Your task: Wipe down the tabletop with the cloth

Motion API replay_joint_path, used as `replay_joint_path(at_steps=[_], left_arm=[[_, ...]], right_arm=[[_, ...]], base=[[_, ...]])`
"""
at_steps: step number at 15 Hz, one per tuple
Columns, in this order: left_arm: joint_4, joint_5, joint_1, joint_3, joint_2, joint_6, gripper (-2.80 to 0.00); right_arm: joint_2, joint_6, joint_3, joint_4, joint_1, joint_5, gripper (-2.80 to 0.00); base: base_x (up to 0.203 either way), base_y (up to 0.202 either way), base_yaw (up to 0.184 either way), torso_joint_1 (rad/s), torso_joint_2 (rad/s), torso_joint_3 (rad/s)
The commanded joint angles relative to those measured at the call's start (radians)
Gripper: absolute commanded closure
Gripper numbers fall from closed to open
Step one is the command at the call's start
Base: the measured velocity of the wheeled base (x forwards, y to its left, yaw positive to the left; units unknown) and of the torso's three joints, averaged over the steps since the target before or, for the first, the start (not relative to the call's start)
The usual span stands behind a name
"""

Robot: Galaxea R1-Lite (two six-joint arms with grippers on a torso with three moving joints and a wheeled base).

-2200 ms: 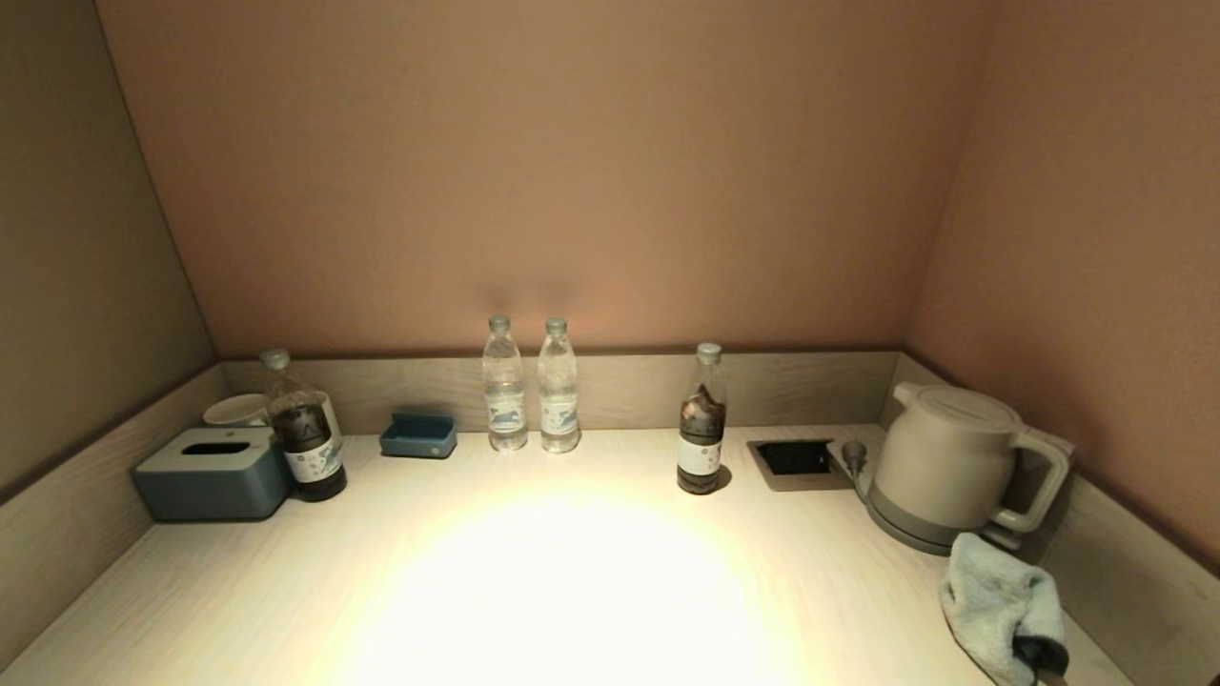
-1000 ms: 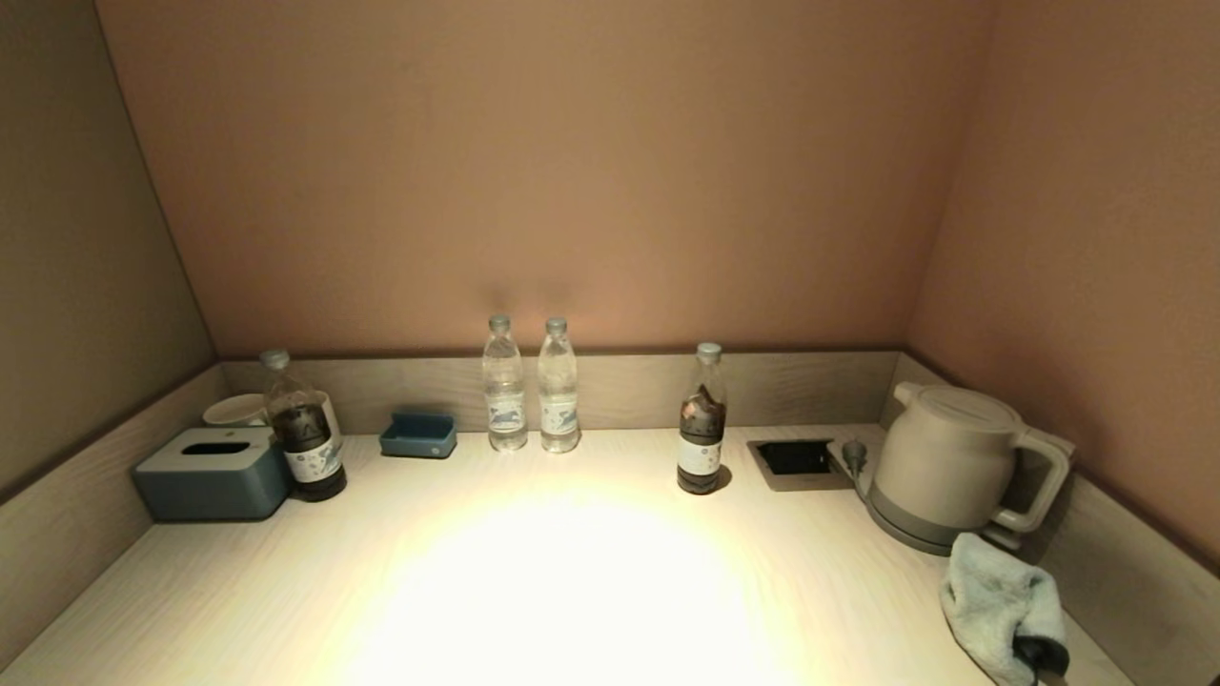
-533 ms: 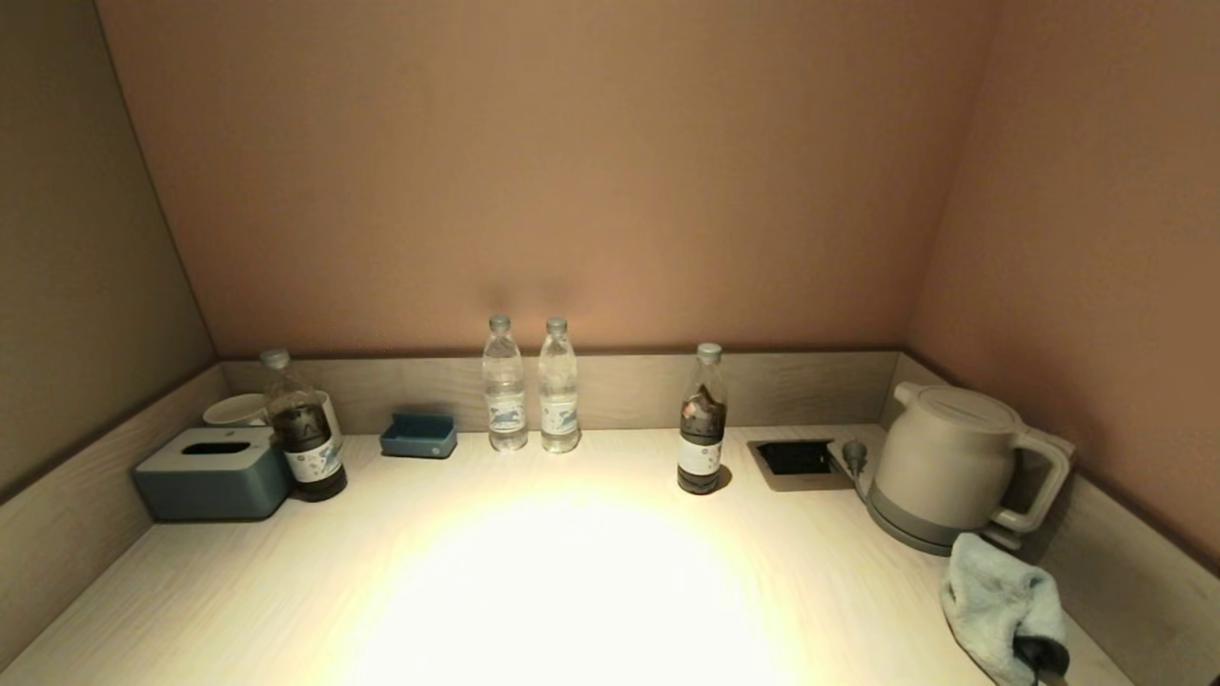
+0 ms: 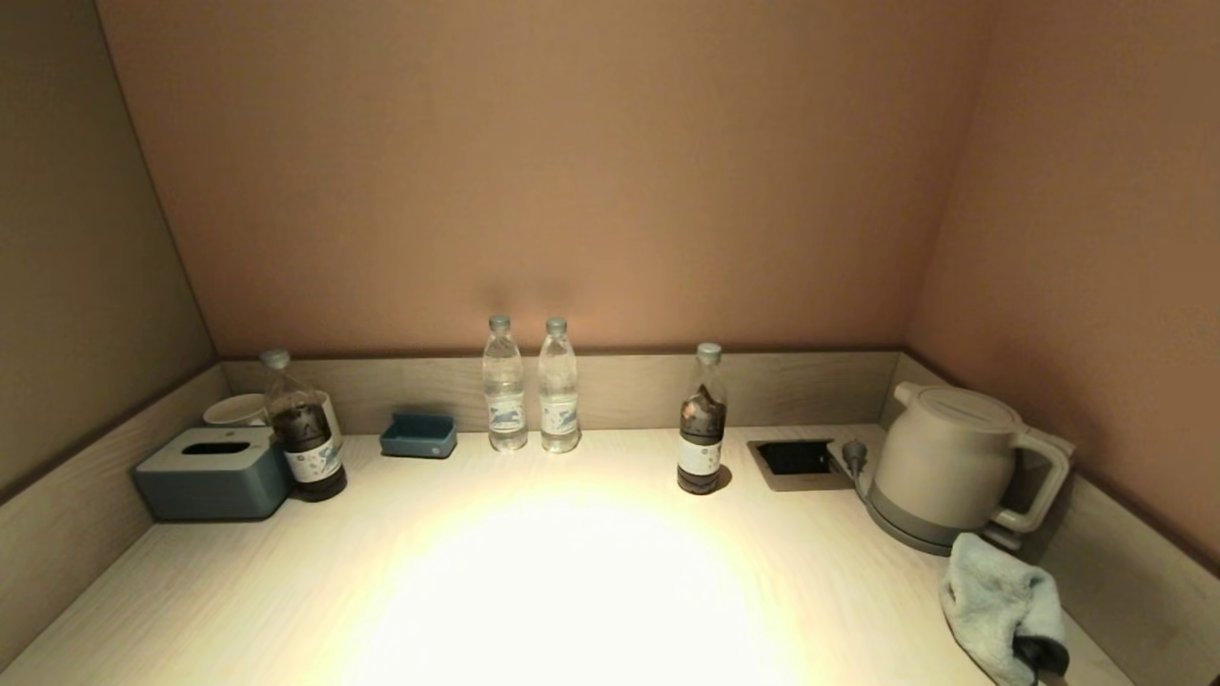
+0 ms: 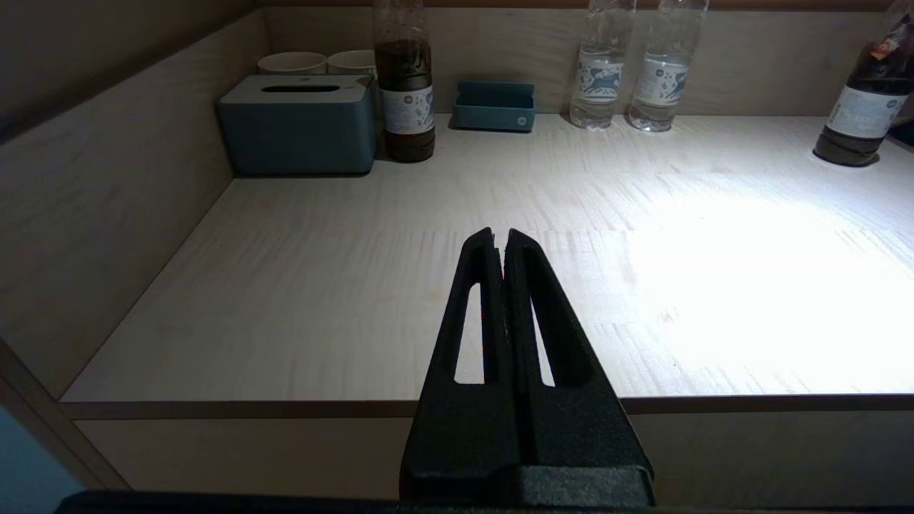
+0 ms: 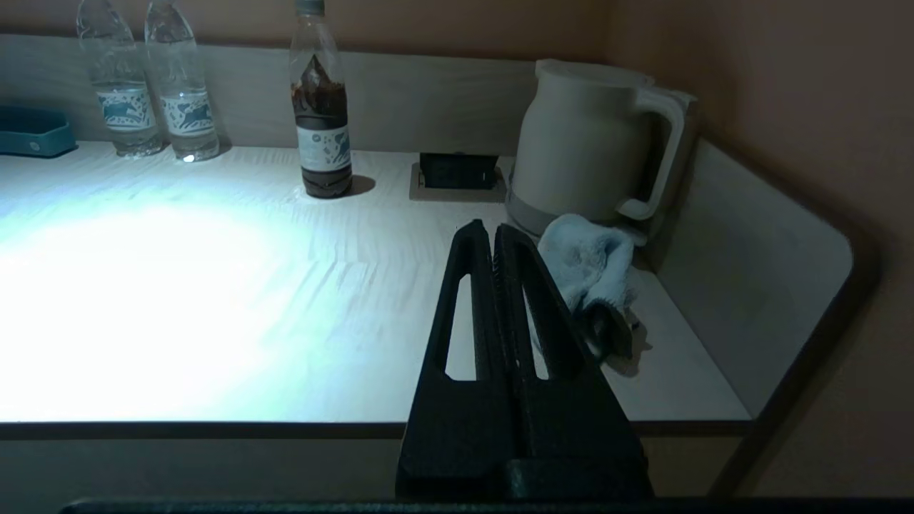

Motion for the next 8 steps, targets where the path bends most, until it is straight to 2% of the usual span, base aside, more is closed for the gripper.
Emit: replay_joint_path(at_steps=[1, 4, 8], left_arm=[[0.0, 0.0, 0.0, 0.0, 0.0, 0.0, 0.0], [0.0, 0.0, 0.0, 0.0, 0.0, 0.0, 0.0], [0.0, 0.0, 0.0, 0.0, 0.0, 0.0, 0.0]], right_arm=[[0.0, 0.014, -0.002, 0.092, 0.0, 0.0, 0.0], [0.0, 0.059, 0.001, 0.088, 0.0, -0.006, 0.0], [0.0, 0.064, 0.001, 0.088, 0.0, -0.006, 0.0]], base=[[0.0, 0.0, 0.0, 0.0, 0.0, 0.0], [0.0, 0.0, 0.0, 0.0, 0.0, 0.0], [0.0, 0.0, 0.0, 0.0, 0.0, 0.0]])
